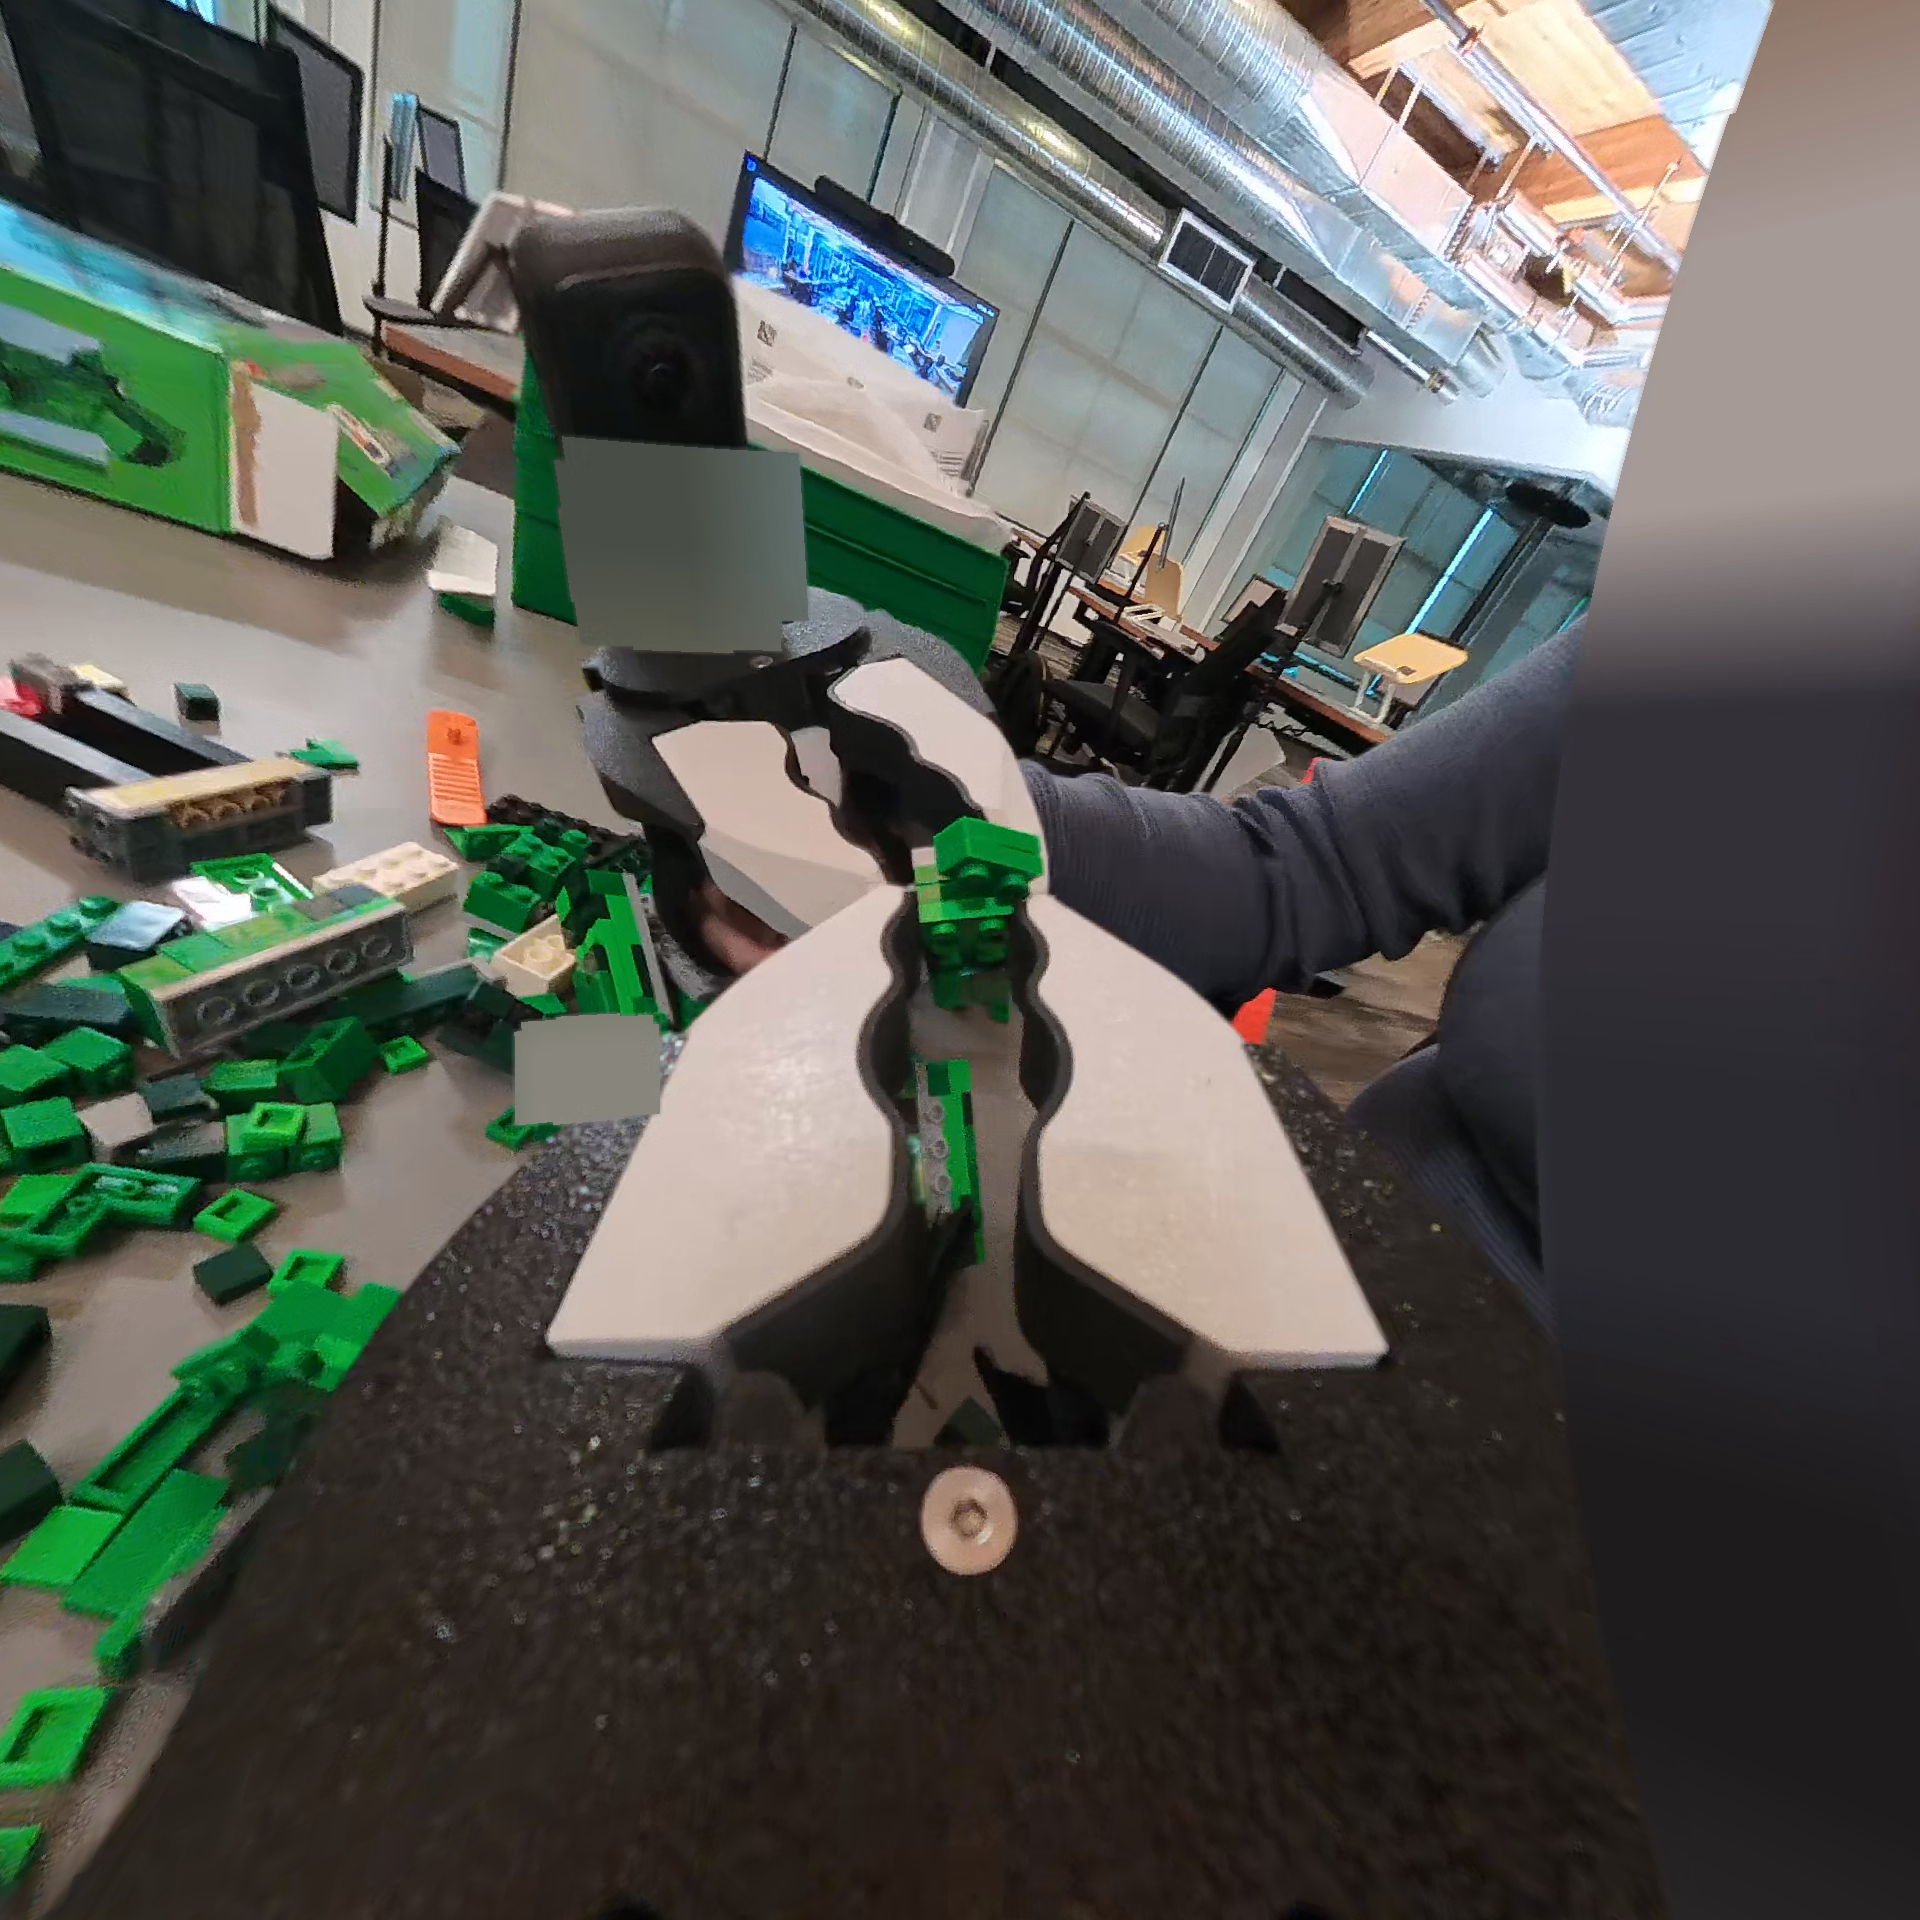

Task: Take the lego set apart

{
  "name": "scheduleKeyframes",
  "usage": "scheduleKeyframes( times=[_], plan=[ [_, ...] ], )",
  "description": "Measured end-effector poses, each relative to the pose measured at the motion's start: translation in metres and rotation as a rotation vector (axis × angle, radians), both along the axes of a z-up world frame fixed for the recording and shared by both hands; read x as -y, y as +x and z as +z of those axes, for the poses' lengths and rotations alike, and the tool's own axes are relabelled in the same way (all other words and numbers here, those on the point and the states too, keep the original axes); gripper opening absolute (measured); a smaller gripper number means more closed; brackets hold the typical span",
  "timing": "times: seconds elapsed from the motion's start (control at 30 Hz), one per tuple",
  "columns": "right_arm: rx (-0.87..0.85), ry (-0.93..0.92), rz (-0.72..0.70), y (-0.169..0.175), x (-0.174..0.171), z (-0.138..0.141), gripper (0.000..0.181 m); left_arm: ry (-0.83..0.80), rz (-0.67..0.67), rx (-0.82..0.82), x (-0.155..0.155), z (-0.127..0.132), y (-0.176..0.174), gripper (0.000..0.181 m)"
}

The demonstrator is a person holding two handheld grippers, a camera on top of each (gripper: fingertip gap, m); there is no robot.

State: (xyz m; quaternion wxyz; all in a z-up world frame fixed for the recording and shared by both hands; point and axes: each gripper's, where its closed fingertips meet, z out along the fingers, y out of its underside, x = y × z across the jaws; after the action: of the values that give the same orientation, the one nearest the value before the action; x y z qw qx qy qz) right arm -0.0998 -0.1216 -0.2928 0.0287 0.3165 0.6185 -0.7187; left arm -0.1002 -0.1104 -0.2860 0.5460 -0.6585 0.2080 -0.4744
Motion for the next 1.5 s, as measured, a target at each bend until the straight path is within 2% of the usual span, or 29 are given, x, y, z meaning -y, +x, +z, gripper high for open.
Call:
scheduleKeyframes(
  times=[0.03, 0.13, 0.23, 0.33, 0.37, 0.47, 0.6, 0.83, 0.93, 1.07, 1.17, 1.27, 1.33, 1.37, 1.5],
  plan=[
    [-0.003, 0.009, -0.026, -0.002, -0.001, -0.001, 0.02, -0.013, 0.009, 0.014, -0.002, 0.0, -0.002, 0.015],
    [-0.028, 0.044, -0.12, -0.01, -0.009, -0.002, 0.019, -0.014, 0.079, -0.001, -0.009, -0.001, -0.009, 0.015],
    [-0.049, 0.13, -0.212, -0.015, -0.018, -0.006, 0.023, -0.033, 0.131, -0.082, -0.014, -0.009, -0.011, 0.016],
    [-0.057, 0.247, -0.253, -0.016, -0.021, -0.014, 0.024, -0.043, 0.155, -0.178, -0.017, -0.018, -0.009, 0.016],
    [-0.055, 0.283, -0.256, -0.015, -0.021, -0.017, 0.019, -0.043, 0.15, -0.198, -0.016, -0.02, -0.008, 0.016],
    [-0.065, 0.326, -0.216, -0.009, -0.017, -0.019, 0.017, -0.03, 0.111, -0.207, -0.011, -0.02, -0.003, 0.016],
    [-0.054, 0.236, -0.121, -0.002, -0.008, -0.014, 0.018, 0.006, 0.052, -0.184, -0.003, -0.015, 0.002, 0.016],
    [-0.05, 0.117, -0.04, 0.003, -0.003, -0.006, 0.017, 0.026, 0.004, -0.122, 0.003, -0.008, 0.005, 0.016],
    [-0.051, 0.102, -0.049, 0.002, -0.005, -0.004, 0.017, 0.023, 0.012, -0.105, 0.001, -0.007, 0.004, 0.016],
    [-0.076, 0.136, -0.161, -0.009, -0.015, -0.004, 0.018, 0.009, 0.108, -0.1, -0.01, -0.007, -0.006, 0.016],
    [-0.086, 0.238, -0.245, -0.013, -0.022, -0.009, 0.032, 0.031, 0.128, -0.133, -0.01, -0.008, -0.006, 0.016],
    [-0.056, 0.326, -0.236, -0.009, -0.019, -0.019, 0.033, 0.035, 0.126, -0.143, -0.01, -0.008, -0.004, 0.016],
    [-0.064, 0.343, -0.208, -0.006, -0.014, -0.018, 0.019, 0.032, 0.134, -0.134, -0.011, -0.008, -0.005, 0.016],
    [-0.068, 0.34, -0.199, -0.006, -0.012, -0.017, 0.019, 0.037, 0.122, -0.116, -0.009, -0.006, -0.005, 0.016],
    [-0.079, 0.199, -0.097, 0.005, 0.0, 0.0, 0.019, 0.098, 0.042, -0.058, 0.002, 0.007, 0.002, 0.016]
  ],
)
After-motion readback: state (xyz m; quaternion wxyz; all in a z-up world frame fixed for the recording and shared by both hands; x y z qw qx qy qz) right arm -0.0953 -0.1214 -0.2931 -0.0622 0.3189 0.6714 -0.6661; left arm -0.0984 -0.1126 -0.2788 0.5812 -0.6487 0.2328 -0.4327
